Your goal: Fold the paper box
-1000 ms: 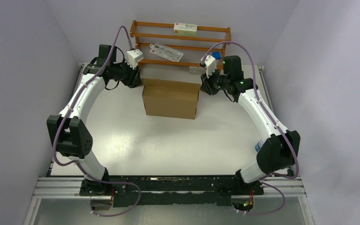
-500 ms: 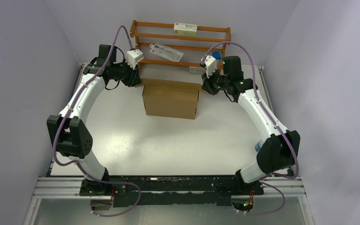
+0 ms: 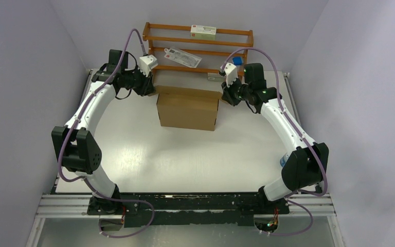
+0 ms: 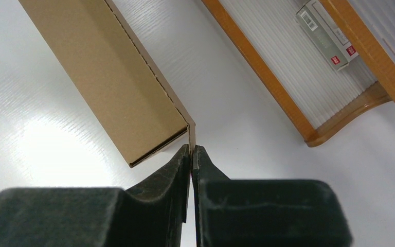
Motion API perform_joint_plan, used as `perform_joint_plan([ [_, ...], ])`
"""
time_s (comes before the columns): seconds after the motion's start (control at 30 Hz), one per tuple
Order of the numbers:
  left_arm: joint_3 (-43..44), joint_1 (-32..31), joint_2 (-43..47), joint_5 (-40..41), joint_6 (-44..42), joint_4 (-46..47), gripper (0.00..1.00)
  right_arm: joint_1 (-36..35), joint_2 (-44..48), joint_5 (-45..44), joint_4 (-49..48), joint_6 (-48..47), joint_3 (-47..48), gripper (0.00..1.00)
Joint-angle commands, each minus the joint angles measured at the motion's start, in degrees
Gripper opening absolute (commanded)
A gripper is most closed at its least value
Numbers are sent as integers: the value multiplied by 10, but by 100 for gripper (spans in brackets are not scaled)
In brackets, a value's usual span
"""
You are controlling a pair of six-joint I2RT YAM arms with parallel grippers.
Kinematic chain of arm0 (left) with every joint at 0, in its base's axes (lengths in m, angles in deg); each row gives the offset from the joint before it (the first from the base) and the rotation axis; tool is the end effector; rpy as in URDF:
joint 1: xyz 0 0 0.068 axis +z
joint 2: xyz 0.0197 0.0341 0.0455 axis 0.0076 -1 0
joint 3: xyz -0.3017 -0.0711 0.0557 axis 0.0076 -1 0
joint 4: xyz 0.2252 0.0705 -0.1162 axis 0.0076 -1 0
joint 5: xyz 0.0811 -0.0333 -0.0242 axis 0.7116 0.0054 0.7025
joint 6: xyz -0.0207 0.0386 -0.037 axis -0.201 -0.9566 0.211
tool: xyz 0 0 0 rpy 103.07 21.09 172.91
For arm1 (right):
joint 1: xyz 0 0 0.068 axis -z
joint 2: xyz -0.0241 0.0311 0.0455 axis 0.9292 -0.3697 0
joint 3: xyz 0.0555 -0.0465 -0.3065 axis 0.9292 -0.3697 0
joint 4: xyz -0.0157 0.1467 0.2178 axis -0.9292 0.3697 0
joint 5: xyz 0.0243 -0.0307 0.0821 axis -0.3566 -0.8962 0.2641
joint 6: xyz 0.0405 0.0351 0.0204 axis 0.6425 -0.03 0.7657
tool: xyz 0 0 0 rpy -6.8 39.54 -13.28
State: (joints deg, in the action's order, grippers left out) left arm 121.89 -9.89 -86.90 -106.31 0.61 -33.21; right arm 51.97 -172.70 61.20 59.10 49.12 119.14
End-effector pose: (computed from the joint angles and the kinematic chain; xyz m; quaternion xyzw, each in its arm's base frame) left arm 0.3800 -0.0860 0.3782 0.3604 0.8108 -0.2163 0.4073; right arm 0.3254 0.1125 0.3764 -0.3934 0.7917 0.1528 0.4417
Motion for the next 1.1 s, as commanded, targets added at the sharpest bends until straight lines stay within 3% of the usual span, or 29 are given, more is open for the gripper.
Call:
perform_joint_plan([
  [0.0,-3,-10,4,-16,13,4,19,2,8,-2,-12,22,-6,8],
  [0.2,-26,-57,28,51,80,21,6,2,19,11,-37,111,-24,0],
  [0.4,-38,-64,51,114,200,31,5,-4,51,-39,-67,239,-59,0],
  [0.57,-67,-68,76,113,309,58,5,-16,37,-80,-14,314,-26,0],
  [0.73,-114,-72,106,115,374,102,5,-36,36,-141,6,388,-10,0],
  [1.07,-131,-84,126,150,463,122,5,-141,18,-326,36,478,18,0],
])
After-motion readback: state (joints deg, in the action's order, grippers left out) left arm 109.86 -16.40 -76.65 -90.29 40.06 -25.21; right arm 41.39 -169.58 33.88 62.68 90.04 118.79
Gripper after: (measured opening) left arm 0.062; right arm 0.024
